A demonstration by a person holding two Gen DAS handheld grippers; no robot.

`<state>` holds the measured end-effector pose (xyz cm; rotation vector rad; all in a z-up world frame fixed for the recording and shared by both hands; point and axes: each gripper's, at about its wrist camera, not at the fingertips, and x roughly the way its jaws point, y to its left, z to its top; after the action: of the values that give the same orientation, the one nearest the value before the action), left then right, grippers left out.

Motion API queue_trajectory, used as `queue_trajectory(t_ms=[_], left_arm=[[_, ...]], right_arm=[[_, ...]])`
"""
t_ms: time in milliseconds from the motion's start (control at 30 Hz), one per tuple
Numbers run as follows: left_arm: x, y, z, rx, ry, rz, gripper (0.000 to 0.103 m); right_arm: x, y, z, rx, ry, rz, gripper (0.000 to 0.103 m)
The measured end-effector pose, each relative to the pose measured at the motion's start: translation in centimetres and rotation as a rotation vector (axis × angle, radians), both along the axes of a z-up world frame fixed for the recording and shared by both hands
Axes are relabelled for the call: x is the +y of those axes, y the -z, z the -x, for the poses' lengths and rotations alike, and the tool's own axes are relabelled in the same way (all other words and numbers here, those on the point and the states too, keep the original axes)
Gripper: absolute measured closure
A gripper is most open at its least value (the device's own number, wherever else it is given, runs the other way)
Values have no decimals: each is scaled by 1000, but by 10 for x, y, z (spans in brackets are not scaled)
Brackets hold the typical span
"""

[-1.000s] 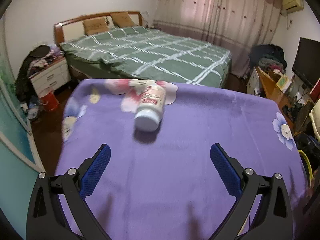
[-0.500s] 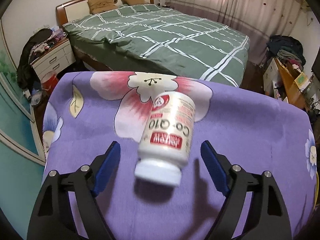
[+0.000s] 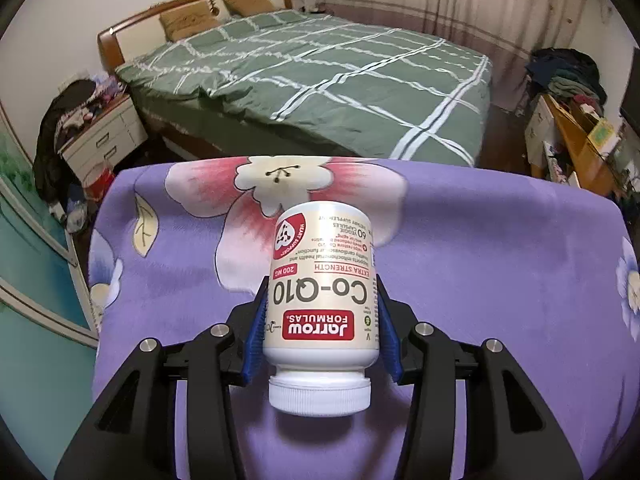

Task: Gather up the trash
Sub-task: 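Carry the pill bottle over the bin and open the left gripper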

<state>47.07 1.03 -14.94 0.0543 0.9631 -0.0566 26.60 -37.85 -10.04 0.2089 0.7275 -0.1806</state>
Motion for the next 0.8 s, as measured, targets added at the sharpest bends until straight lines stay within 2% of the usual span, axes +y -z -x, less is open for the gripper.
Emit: queue_trajectory(t_ms=[200,333,567,800], left_arm=[[-26,-30,62,-34,72,18,56],[-55,-46,107,-55,136,32,56],[-143,-63,180,-64,338,91,56],[-245,-68,221,-43,524,117,56]], right_arm=[[-5,-12,14,6,1,16,27],[-12,-25,43,-12,-4,39,27],[-42,-35,108,-27,34,62,27],[-94,-33,177,-48,149,56,27]])
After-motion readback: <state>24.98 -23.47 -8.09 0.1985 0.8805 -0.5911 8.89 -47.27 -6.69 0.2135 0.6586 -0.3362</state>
